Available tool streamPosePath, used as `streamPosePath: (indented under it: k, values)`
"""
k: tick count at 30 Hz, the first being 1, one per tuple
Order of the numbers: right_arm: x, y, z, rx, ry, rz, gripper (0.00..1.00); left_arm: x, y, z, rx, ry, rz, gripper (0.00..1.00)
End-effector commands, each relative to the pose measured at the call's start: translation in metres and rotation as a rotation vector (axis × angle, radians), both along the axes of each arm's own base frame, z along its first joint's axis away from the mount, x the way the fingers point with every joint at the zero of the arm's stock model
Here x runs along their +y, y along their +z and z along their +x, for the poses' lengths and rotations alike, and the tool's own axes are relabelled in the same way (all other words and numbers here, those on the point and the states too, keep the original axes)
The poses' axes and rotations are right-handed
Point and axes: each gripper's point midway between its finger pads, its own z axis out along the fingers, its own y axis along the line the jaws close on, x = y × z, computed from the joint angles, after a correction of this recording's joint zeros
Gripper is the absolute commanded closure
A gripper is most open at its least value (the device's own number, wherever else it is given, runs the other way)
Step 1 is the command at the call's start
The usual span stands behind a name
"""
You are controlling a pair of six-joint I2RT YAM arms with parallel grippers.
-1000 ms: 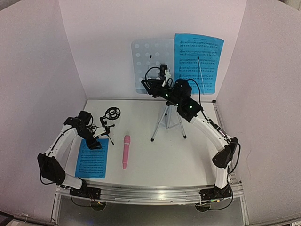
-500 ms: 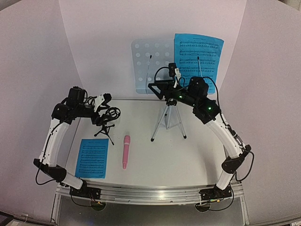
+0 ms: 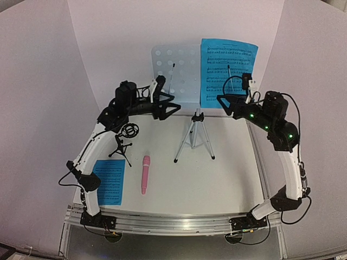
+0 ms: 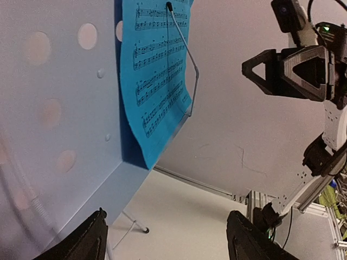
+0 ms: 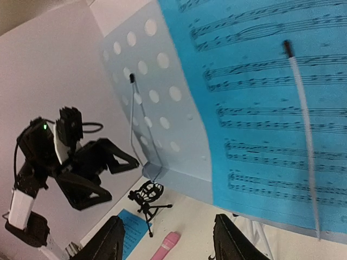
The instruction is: Pack up the instrument practice props
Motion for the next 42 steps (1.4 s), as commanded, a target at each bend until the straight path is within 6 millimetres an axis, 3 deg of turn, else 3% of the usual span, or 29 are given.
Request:
streamPosePath:
  k: [1,6,10,15,22,26,32,39,42]
  values:
    - [-0.051,0.002,0.017,0.003,-0.277,-0.009,0.46,-0.036,0.038,0.005,0.009,0.058,-0.189,0.24]
    - [-0.068,0.002,0.038,-0.019,-0.418,-0.042,0.47,-0.065,0.041,0.02,0.017,0.155,-0.285,0.24]
    - [-0.07,0.004,0.048,-0.042,-0.456,-0.044,0.49,-0.084,0.026,0.037,0.017,0.253,-0.31,0.23]
    - [-0.065,0.003,0.051,-0.054,-0.44,-0.046,0.5,-0.09,0.007,0.055,0.034,0.347,-0.298,0.26]
    - [-0.066,-0.003,0.055,-0.072,-0.455,-0.043,0.53,-0.113,-0.021,0.054,0.078,0.295,-0.274,0.36]
    - [-0.06,-0.005,0.06,-0.075,-0.44,-0.036,0.54,-0.124,-0.028,0.049,0.09,0.264,-0.278,0.41]
    - [-0.056,-0.009,0.065,-0.078,-0.435,-0.044,0.55,-0.127,-0.044,0.052,0.131,0.276,-0.243,0.45]
    - [-0.056,-0.019,0.069,-0.062,-0.435,-0.047,0.56,-0.127,-0.043,0.05,0.11,0.266,-0.242,0.5]
    - [-0.055,-0.022,0.071,-0.056,-0.431,-0.044,0.57,-0.129,-0.042,0.049,0.099,0.255,-0.249,0.61]
